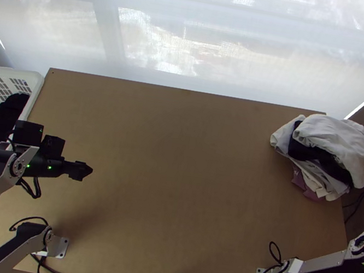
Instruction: Fold the t-shirt
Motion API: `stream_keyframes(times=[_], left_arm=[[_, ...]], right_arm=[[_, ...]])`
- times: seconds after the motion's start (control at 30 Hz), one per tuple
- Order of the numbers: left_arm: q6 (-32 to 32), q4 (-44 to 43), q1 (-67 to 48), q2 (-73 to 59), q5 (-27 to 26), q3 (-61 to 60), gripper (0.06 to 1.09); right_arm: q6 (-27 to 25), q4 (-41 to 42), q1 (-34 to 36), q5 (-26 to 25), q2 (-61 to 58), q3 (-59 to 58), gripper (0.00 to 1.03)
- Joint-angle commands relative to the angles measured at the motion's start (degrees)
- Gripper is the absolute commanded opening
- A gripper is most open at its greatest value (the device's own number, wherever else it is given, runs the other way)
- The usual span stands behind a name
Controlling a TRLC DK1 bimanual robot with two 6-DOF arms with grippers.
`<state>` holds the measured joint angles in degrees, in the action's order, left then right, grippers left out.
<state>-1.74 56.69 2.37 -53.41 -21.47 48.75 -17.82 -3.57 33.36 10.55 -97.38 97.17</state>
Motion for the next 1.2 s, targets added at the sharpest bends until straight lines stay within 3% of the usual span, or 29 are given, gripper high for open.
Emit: stream_keyframes(times=[0.0,0.23,0.67,0.73,0.83,0.93,1.07,1.17], left_arm=[[-0.1,0.5,1.1,1.5,-0.1,-0.9,1.03],[-2.4,2.8,3.7,3.4,-0.1,-1.6,1.03],[-3.0,3.3,5.4,5.1,-1.3,-2.9,1.03],[-2.7,3.2,5.4,5.1,-1.5,-3.0,1.03],[-2.4,3.0,5.4,5.2,-1.6,-3.4,1.03],[-2.1,3.0,5.4,5.9,-1.7,-4.0,1.03],[-2.0,3.2,5.5,7.4,-1.8,-5.0,1.03],[-1.8,3.6,5.5,8.4,-1.8,-5.9,1.03]], right_arm=[[0.2,0.4,-5.2,0.3,0.4,-13.4,0.03],[0.9,2.2,-12.5,-1.1,1.5,-26.4,0.03],[3.0,2.2,-12.5,-1.3,8.5,-39.6,0.04],[3.4,2.2,-12.3,-1.3,11.1,-40.8,0.2],[4.7,2.2,-11.8,-1.1,14.2,-41.4,0.58],[5.0,1.8,-11.2,-0.6,17.0,-40.3,0.86],[5.8,1.6,-11.1,0.9,21.4,-37.9,0.95],[7.0,1.6,-11.7,2.2,23.4,-35.7,0.95]])
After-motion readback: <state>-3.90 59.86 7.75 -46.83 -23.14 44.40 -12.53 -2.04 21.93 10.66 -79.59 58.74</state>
